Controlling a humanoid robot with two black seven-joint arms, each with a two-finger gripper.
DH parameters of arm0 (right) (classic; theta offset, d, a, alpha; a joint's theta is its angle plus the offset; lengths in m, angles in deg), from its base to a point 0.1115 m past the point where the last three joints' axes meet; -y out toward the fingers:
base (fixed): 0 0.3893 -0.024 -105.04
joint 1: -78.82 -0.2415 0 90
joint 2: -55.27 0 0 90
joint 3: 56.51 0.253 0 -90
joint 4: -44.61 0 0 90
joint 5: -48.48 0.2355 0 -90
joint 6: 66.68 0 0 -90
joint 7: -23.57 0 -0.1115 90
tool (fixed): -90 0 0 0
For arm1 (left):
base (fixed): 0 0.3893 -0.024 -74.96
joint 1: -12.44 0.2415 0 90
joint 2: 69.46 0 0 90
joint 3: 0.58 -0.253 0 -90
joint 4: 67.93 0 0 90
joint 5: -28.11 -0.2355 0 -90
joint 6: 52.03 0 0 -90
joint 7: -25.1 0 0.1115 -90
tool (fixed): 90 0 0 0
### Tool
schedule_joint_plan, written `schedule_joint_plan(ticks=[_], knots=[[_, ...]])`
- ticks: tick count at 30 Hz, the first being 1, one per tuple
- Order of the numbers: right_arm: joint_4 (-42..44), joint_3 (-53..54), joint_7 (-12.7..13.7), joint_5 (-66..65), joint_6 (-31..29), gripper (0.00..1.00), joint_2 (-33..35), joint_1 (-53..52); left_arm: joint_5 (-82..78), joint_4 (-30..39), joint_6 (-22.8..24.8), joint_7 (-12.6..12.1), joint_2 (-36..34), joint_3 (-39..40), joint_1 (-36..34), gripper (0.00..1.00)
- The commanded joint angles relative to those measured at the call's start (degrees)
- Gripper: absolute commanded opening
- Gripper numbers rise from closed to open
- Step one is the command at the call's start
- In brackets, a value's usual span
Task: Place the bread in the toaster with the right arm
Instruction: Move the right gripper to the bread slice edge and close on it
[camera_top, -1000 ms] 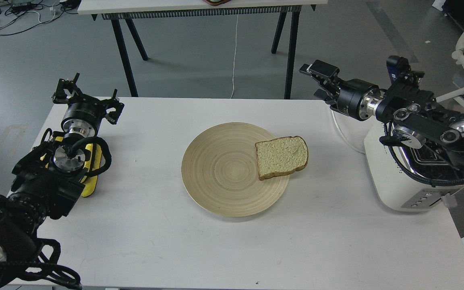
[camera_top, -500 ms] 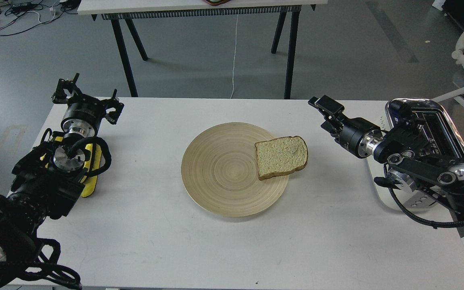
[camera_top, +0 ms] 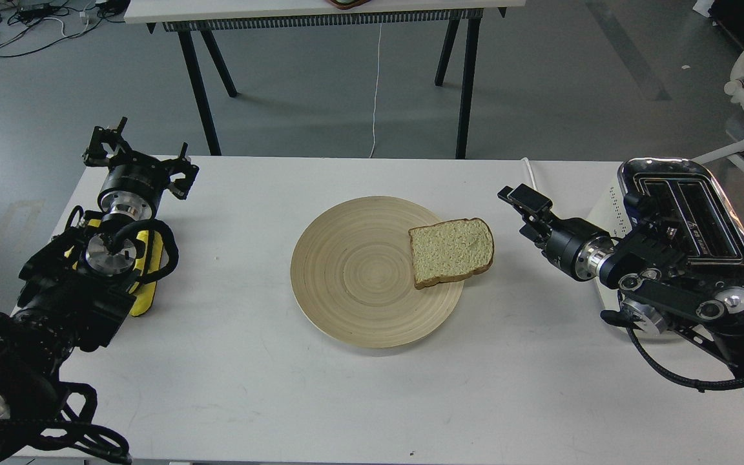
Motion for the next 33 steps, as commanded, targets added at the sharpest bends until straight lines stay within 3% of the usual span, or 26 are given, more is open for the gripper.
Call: schedule_joint_plan(ticks=[1,13,16,19,24,33], knots=[[0.05,0.01,-0.01,-0.01,-0.01,0.99,-0.87,1.06,0.0,0.0,0.0,0.0,0.0,0.0,0.0,1.0],[3.92,-0.69,-0.01,-0.02,0.08,0.97,-4.92,2.29,0.0,0.0,0.0,0.0,0.0,0.0,0.0,1.0],[3.92,-0.69,-0.01,-0.1,0.08,0.86,-5.01,2.29,0.0,0.0,0.0,0.0,0.0,0.0,0.0,1.0],[3.92,-0.78,-0.01,-0.1,0.08,0.69,-5.01,2.38,0.0,0.0,0.0,0.0,0.0,0.0,0.0,1.0],[3.83,-1.48,-0.01,-0.1,0.08,0.53,-5.18,2.73,0.0,0.0,0.0,0.0,0.0,0.0,0.0,1.0],[3.83,-1.31,-0.27,-0.02,0.08,0.34,-5.27,3.08,0.0,0.0,0.0,0.0,0.0,0.0,0.0,1.0]])
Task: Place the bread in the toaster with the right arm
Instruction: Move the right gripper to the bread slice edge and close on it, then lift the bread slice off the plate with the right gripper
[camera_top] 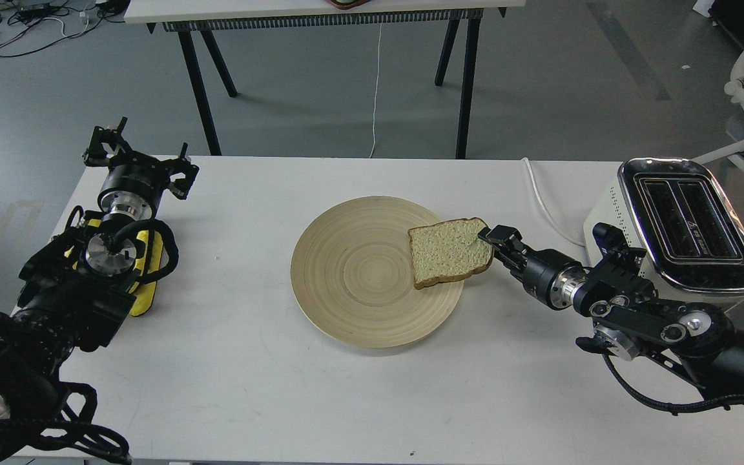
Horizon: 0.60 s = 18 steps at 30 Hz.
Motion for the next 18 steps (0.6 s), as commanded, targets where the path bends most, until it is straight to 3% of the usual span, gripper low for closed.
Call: schedule_joint_plan(ticks=[1,12,18], knots=[[-0.01,0.21,-0.11,0.09,0.0,0.32,0.08,0.04,0.0,0.0,0.0,0.0,0.0,0.01,0.0,1.0],[-0.36,0.92,-0.28,0.35,0.0,0.01,0.78,0.13,0.0,0.0,0.0,0.0,0.0,0.01,0.0,1.0],[-1.24,3.28,-0.37,0.71,0.96,0.0,1.39,0.04,0.0,0.0,0.0,0.0,0.0,0.01,0.0,1.0]])
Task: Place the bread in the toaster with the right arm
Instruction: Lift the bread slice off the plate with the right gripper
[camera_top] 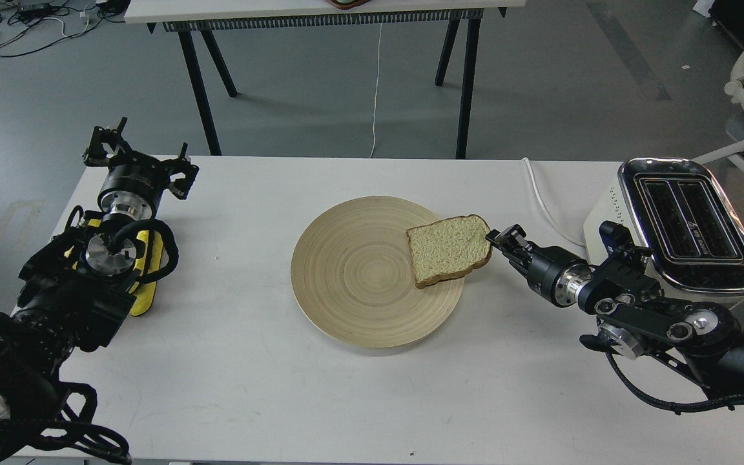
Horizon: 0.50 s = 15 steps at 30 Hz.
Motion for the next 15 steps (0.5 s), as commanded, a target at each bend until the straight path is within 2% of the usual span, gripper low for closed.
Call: schedule_joint_plan(ticks=[1,8,15], knots=[[-1.06,2.59,-0.01,0.11,0.53,0.0,0.59,-0.12,0.0,0.0,0.0,0.0,0.0,0.0,0.0,1.0],[-8.26,7.87,0.43,0.03,0.53,0.0,5.6,-2.93,0.0,0.0,0.0,0.0,0.0,0.0,0.0,1.0],[-17.05,8.75,0.87,0.38,0.8,0.0,17.19,-10.13,0.0,0.0,0.0,0.0,0.0,0.0,0.0,1.0]])
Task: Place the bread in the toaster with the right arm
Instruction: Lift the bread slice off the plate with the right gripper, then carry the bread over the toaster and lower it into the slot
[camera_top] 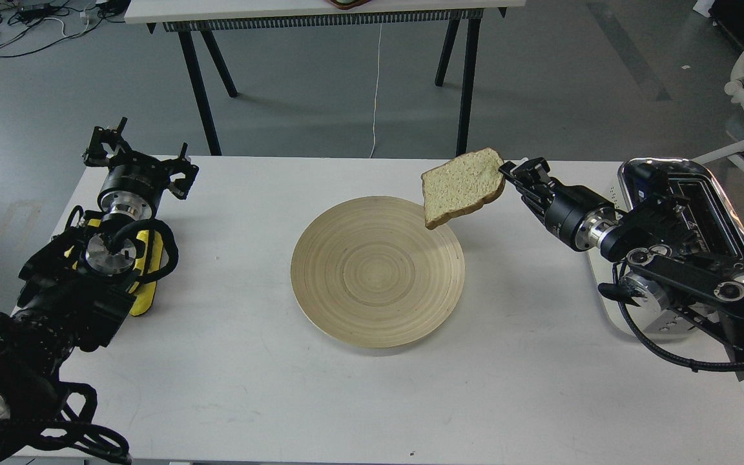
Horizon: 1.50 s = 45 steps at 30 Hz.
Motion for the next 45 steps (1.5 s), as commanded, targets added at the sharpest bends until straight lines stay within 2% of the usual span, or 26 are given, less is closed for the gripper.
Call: schedule_joint_plan(ticks=[1,7,10,19,23,28,45], knots=[[-5.83,0.11,0.28,0.16,0.05,0.0,8.58,-4.38,0.01,0.0,0.0,0.0,0.0,0.0,0.0,1.0],[-14.55,-0.41,2.12,-0.63,-1.7,0.0,28.79,-11.67,0.01,0.0,0.0,0.0,0.0,0.0,0.0,1.0],[-16.31,-0.5,3.27,-1.76,-6.87,0.0,37.06,-15.54,0.01,0.0,0.0,0.0,0.0,0.0,0.0,1.0],[-16.66,-0.41,3.71,-17.48,-19.36,0.0,51.13,-17.67,0.01,0.0,0.0,0.0,0.0,0.0,0.0,1.0],[-16.49,-1.99,4.06,-23.65,-20.43,0.0,53.51,-17.05,0.01,0.0,0.0,0.0,0.0,0.0,0.0,1.0],[-16.49,-6.03,5.38,-23.66,-20.34,0.0,54.31,-16.87,0.01,0.0,0.0,0.0,0.0,0.0,0.0,1.0],[-16.23,-11.4,6.17,-23.22,-19.37,0.0,50.18,-16.61,0.01,0.08,0.0,0.0,0.0,0.0,0.0,1.0]])
